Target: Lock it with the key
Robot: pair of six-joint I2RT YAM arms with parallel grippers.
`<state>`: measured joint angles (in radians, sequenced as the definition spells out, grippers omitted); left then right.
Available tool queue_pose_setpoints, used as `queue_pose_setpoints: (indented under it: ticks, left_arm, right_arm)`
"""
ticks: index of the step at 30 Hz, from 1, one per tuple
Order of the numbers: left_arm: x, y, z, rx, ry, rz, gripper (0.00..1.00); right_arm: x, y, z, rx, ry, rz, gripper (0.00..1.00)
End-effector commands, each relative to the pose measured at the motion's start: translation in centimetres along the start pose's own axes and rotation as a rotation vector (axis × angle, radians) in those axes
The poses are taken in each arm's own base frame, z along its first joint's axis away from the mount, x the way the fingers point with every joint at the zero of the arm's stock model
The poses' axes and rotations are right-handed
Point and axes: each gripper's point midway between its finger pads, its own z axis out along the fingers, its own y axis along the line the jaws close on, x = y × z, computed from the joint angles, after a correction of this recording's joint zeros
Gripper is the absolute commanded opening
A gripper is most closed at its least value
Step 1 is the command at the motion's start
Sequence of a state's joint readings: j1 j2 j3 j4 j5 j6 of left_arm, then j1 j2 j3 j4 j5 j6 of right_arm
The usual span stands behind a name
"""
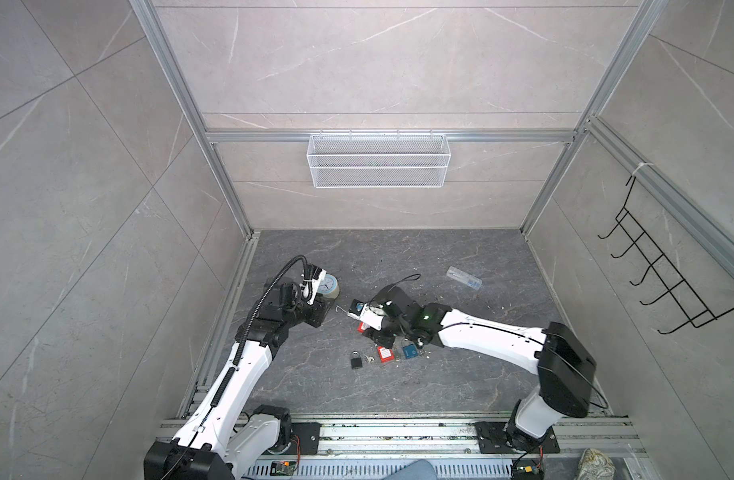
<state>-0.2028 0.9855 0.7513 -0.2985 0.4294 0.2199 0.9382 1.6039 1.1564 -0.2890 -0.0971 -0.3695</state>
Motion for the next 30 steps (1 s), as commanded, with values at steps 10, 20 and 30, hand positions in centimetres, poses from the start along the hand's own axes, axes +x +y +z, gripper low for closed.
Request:
queue_pose_setpoints:
  ticks: [10,20,30]
  left_arm:
    - [-1.9,-10.0,-2.7,0.432,-0.302,0.605,0.46]
    - [-0.3,-11.5,-0.6,0.485,-0.196,0.664,0.45]
    - [-0.1,-11.5,-0.1,0.489,-0.191,0.639,0.25]
  right_arm:
    - [0.3,0.5,-6.9,-0.055,-0.060,-0.253,0.25]
    - [-1.0,1.5,-8.3,-0.097,-0.125,-0.280,0.24]
    - [-0.8,1.7,-8.7,-0.099,-0.127,-0.308,0.24]
